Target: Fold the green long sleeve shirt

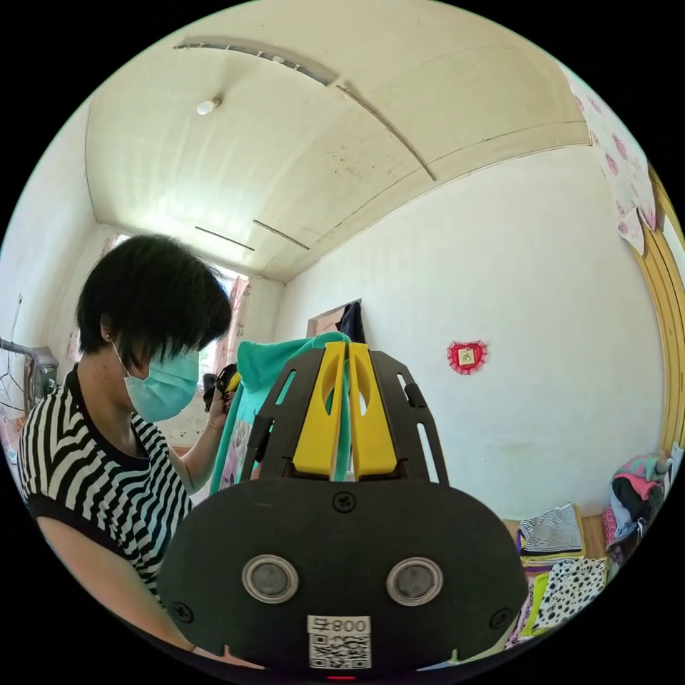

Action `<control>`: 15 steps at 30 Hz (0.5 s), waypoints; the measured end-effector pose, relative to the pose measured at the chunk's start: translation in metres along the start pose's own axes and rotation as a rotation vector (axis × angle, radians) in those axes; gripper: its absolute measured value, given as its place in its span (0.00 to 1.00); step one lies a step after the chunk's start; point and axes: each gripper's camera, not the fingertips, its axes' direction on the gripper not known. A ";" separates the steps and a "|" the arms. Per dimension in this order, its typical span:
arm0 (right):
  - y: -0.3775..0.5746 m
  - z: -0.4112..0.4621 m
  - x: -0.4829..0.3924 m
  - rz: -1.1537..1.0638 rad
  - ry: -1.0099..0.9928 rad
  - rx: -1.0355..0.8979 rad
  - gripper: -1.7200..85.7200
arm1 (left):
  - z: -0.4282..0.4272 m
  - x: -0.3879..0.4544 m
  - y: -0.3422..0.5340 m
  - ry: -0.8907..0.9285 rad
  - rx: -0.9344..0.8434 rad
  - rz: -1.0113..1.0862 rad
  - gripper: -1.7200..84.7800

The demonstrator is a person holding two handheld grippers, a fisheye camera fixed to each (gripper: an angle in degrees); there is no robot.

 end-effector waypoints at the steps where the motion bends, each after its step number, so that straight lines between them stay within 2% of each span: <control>1: 0.004 0.016 0.011 0.009 0.011 -0.014 0.02 | 0.004 -0.006 0.005 -0.007 -0.006 -0.003 0.04; 7: 0.034 0.133 0.106 0.104 0.087 -0.155 0.02 | 0.072 -0.092 0.062 -0.116 -0.117 -0.061 0.04; 10: 0.065 0.215 0.185 0.218 0.097 -0.265 0.02 | 0.126 -0.162 0.103 -0.213 -0.230 -0.118 0.04; 15: 0.138 0.369 0.313 0.361 0.171 -0.465 0.02 | 0.239 -0.330 0.221 -0.381 -0.450 -0.320 0.05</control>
